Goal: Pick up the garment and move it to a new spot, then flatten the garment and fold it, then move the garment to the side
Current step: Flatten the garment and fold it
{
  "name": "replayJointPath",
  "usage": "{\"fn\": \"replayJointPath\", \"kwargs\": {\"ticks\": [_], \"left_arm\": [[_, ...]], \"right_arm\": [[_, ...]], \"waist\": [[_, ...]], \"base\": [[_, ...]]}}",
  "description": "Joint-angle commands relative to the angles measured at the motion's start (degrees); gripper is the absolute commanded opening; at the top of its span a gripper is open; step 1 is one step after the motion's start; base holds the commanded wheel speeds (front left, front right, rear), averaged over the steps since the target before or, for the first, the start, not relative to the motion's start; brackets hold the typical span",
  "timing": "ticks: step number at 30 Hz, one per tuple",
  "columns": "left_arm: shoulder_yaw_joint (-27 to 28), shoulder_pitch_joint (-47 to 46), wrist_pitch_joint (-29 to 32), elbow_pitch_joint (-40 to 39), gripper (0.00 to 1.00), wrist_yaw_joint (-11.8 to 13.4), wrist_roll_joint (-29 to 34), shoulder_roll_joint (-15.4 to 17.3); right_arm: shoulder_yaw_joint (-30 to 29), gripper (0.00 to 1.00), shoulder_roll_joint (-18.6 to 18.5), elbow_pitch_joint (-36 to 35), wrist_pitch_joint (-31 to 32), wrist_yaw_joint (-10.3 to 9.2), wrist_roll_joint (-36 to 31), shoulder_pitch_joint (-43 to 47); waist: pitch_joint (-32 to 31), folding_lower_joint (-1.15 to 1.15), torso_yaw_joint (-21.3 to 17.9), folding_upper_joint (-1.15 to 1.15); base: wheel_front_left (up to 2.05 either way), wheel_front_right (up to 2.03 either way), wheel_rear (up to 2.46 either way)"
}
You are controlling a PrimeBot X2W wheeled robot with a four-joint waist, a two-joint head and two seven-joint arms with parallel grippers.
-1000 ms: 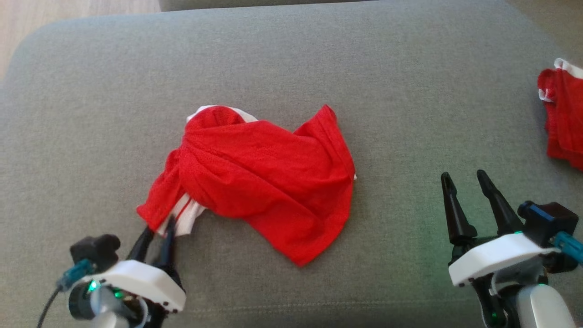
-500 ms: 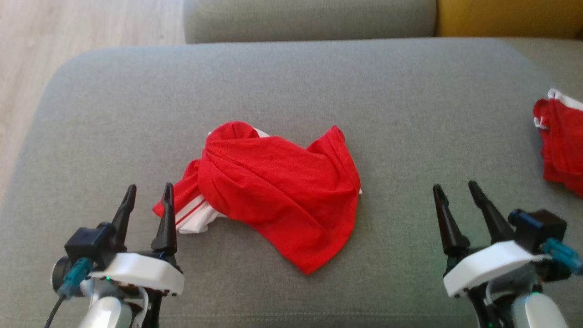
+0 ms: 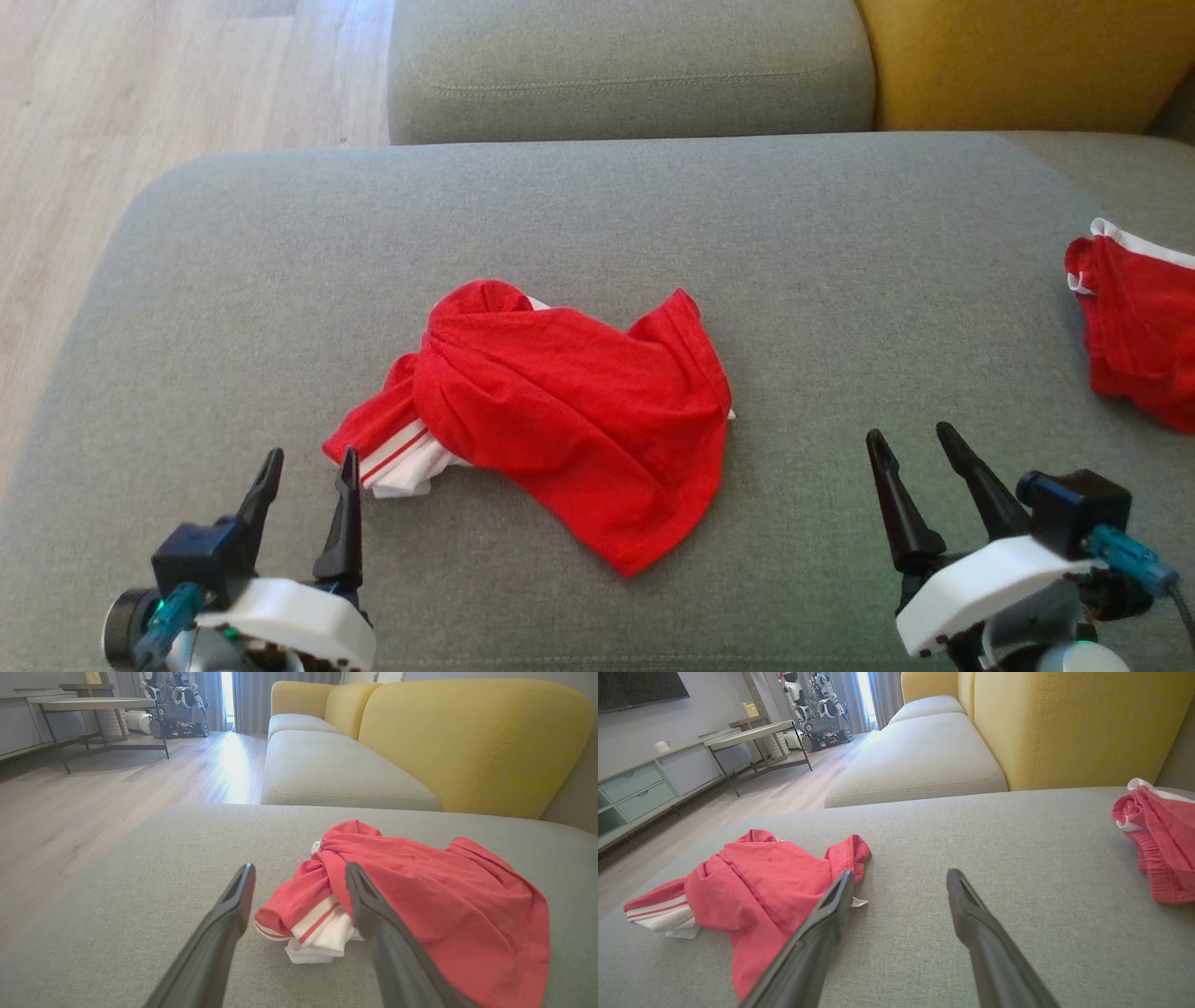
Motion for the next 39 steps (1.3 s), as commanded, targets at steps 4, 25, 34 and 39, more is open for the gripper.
{"fn": "replayJointPath", "kwargs": {"ticks": [4,25,34,39], "left_arm": [[1.92,-2.65,0.08,-2.35,1.00,0.20,0.06,1.15],[1.44,-2.95,0.61,-2.80,1.00,0.84,-0.64,1.37],[0.67,-4.62,0.49,-2.66,1.00,0.46,-0.61,1.07],[-0.10,-6.91,0.00,-2.34,1.00,-0.43,-0.48,0.51]], "right_arm": [[1.46,1.00,-0.30,-2.44,0.23,-0.04,0.16,-1.67],[1.62,1.00,-0.30,-2.05,0.06,-0.04,0.62,-1.90],[7.36,1.00,-0.30,5.47,1.12,-0.04,2.63,-2.79],[11.00,1.00,-0.30,14.84,-1.58,-0.04,4.51,-6.73]], "waist": [[0.10,0.00,0.19,0.00],[0.35,0.00,0.43,0.00],[1.42,0.00,2.66,0.00],[3.55,0.00,5.52,0.00]], "base": [[0.00,0.00,0.00],[0.00,0.00,0.00],[0.00,0.00,0.00],[0.00,0.00,0.00]]}}
